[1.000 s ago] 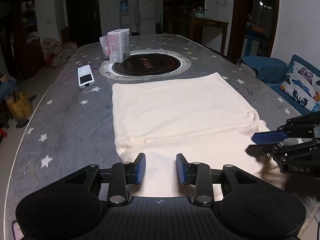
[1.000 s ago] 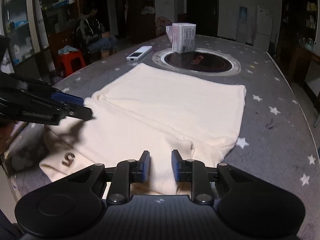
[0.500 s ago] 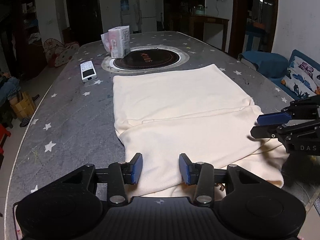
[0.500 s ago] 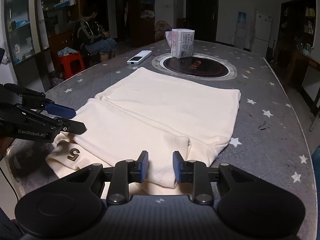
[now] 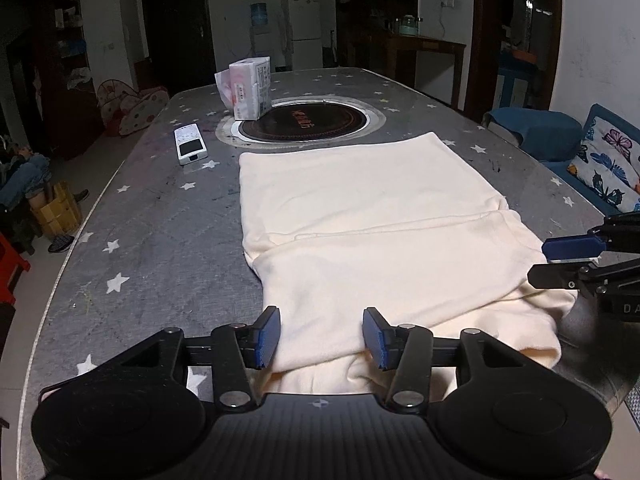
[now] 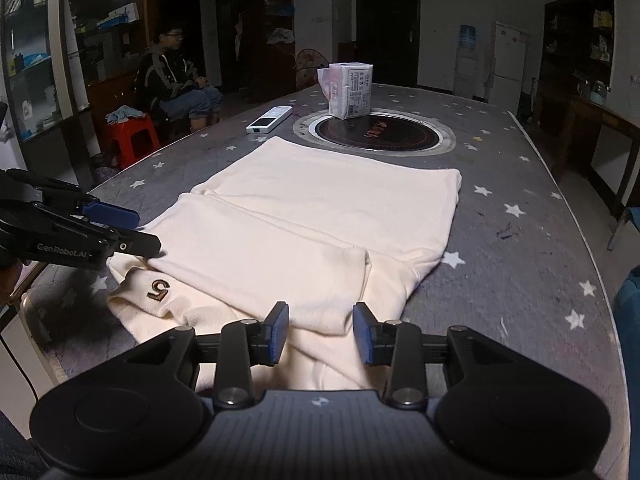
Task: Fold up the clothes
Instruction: 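Grasp the sweatshirt hem with both grippers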
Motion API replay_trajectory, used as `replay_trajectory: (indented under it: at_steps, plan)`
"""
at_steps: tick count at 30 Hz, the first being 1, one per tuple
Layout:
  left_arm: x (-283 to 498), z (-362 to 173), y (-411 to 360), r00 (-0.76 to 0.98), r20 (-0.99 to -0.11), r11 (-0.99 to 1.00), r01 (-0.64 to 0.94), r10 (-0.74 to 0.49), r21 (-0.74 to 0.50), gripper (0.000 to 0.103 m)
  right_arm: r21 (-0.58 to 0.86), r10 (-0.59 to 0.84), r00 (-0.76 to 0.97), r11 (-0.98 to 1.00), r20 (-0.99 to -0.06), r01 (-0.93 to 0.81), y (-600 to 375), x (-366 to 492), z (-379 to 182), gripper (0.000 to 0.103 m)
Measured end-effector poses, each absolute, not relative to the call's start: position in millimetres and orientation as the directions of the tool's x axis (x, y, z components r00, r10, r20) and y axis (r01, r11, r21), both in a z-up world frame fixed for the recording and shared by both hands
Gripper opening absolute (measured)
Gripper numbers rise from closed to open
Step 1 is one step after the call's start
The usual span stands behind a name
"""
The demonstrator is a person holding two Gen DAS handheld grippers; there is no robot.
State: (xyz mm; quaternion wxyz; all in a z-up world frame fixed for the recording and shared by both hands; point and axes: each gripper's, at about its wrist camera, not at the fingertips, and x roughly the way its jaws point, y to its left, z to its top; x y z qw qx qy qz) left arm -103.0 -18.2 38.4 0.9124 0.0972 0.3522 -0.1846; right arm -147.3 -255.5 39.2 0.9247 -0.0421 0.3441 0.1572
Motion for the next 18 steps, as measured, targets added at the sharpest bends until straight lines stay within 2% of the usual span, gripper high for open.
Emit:
replay_trajectory:
  at_steps: [9, 18]
  plan:
    - [-123, 39, -28, 0.675, -0.677, 0.888, 0.454, -0.292, 0.069, 0.053, 0.011, 0.256, 0.718, 0.945, -0.647, -0.327, -256, -169, 39, 0.04]
    - [-137, 40, -32, 0.672, -0.679, 0.881, 0.467, -0.296, 0.078, 0.054, 0.002, 0.244, 0.732, 0.949, -0.636, -0.315, -261, -186, 43, 0.053]
